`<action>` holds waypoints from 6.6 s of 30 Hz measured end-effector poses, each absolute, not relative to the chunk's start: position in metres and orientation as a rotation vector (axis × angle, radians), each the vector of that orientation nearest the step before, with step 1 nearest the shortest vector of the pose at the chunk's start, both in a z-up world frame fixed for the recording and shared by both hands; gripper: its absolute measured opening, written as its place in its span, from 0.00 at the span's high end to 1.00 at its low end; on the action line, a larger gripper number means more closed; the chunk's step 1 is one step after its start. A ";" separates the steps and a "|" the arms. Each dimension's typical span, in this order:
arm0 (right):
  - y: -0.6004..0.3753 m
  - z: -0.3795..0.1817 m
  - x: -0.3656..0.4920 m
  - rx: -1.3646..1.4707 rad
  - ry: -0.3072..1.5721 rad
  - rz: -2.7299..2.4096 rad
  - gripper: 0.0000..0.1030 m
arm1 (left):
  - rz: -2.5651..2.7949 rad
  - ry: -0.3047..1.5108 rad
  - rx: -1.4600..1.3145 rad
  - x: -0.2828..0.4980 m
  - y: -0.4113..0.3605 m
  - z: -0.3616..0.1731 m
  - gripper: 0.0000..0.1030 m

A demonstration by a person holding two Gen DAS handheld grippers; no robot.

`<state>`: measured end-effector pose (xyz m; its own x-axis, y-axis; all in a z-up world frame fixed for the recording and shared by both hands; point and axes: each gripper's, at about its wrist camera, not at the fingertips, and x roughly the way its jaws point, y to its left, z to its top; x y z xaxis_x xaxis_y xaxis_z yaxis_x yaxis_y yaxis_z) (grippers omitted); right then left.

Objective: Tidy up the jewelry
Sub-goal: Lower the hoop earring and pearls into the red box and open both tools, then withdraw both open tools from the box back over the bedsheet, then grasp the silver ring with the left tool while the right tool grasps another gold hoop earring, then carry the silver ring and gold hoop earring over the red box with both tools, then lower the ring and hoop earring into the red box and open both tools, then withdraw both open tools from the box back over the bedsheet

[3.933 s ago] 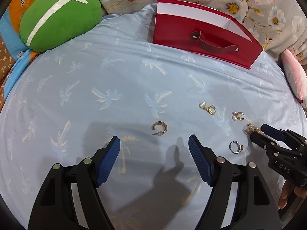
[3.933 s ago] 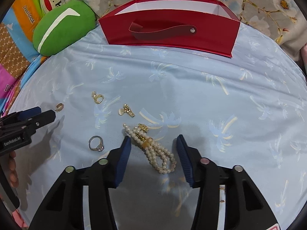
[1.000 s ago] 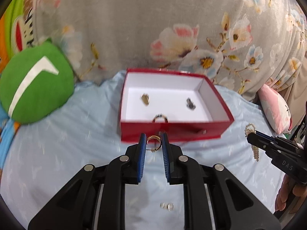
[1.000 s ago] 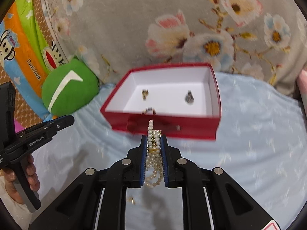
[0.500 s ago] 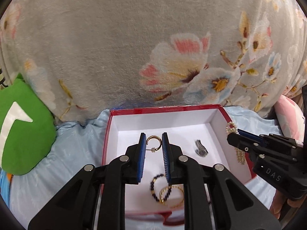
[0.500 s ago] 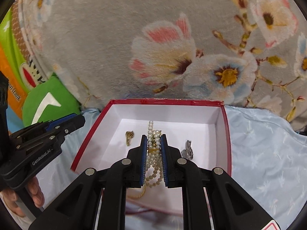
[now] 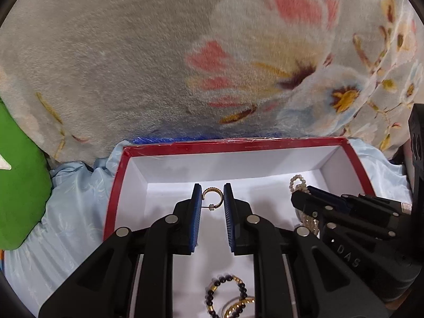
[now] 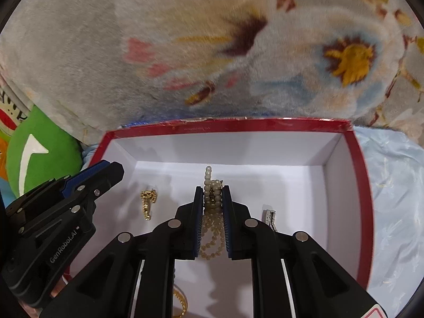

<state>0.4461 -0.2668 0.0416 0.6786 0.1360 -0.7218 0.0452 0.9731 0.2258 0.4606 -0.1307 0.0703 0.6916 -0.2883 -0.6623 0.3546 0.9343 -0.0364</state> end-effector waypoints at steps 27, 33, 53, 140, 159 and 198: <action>-0.277 0.061 0.409 0.213 0.730 0.020 0.83 | -0.271 0.674 0.115 0.453 -0.126 0.066 0.58; -0.276 0.093 0.342 0.195 0.656 0.023 0.82 | -0.276 0.636 0.137 0.399 -0.096 0.093 0.56; -0.266 0.013 0.039 0.102 0.817 -0.088 0.68 | -0.283 0.735 0.153 0.158 0.019 0.056 0.37; -0.242 0.066 0.090 0.124 0.657 0.052 0.84 | -0.355 0.654 0.013 0.155 0.012 0.085 0.78; -0.269 0.114 0.315 0.152 0.626 0.060 0.83 | -0.329 0.563 0.109 0.337 -0.076 0.123 0.78; -0.296 0.042 0.438 0.194 0.763 -0.051 0.75 | -0.283 0.727 0.064 0.432 -0.098 0.044 0.45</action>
